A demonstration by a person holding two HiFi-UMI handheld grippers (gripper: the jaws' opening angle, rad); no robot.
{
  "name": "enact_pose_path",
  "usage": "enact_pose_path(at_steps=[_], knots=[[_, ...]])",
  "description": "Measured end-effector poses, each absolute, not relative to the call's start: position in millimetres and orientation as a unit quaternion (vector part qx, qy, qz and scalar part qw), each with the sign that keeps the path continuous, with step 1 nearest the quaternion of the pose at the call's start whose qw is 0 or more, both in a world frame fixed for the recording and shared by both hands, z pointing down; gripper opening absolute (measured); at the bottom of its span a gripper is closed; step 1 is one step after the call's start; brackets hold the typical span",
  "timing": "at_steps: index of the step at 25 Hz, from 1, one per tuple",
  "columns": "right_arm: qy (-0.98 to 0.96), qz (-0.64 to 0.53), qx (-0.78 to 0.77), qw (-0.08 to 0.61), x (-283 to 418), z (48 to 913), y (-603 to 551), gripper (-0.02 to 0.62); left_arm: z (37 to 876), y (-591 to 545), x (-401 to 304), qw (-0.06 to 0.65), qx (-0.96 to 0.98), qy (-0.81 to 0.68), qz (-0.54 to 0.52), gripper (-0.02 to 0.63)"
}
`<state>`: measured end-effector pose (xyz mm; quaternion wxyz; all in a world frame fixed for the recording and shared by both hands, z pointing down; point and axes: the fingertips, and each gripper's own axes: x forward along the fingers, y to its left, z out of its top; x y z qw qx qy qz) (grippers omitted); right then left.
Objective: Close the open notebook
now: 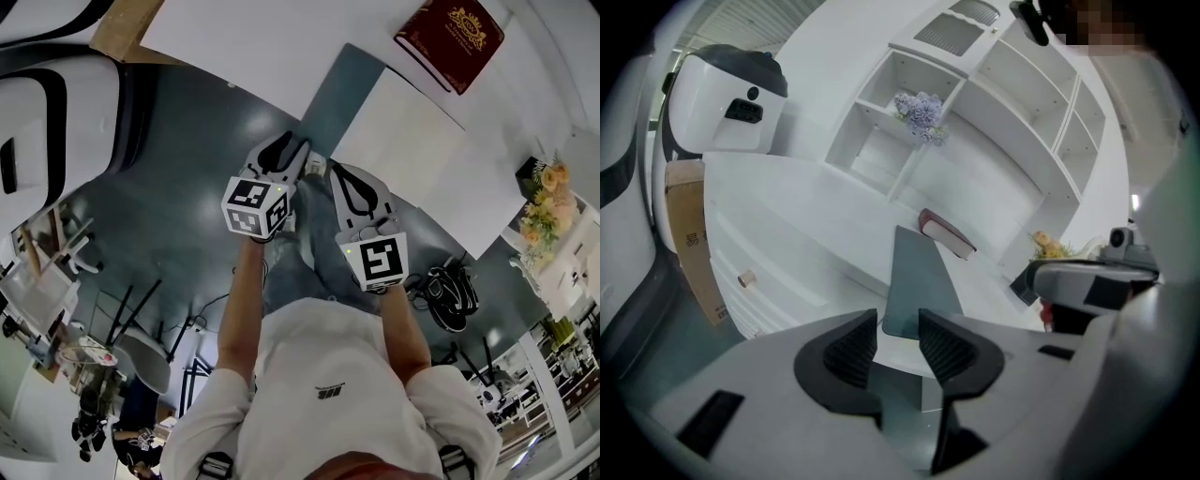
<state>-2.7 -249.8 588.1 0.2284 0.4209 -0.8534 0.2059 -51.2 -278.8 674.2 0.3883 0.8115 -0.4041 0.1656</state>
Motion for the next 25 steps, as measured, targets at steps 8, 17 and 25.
enact_pose_path(at_steps=[8, 17, 25], knots=[[-0.856, 0.205, 0.414, 0.232, -7, 588, -250, -0.003, 672, -279, -54, 0.396, 0.821, -0.380, 0.158, 0.000], [-0.857, 0.201, 0.414, 0.230, -13, 583, -250, -0.003, 658, -279, -57, 0.380, 0.827, -0.384, 0.158, 0.000], [-0.856, 0.193, 0.424, 0.223, -14, 572, -250, -0.003, 638, -275, -57, 0.365, 0.836, -0.378, 0.156, 0.000]])
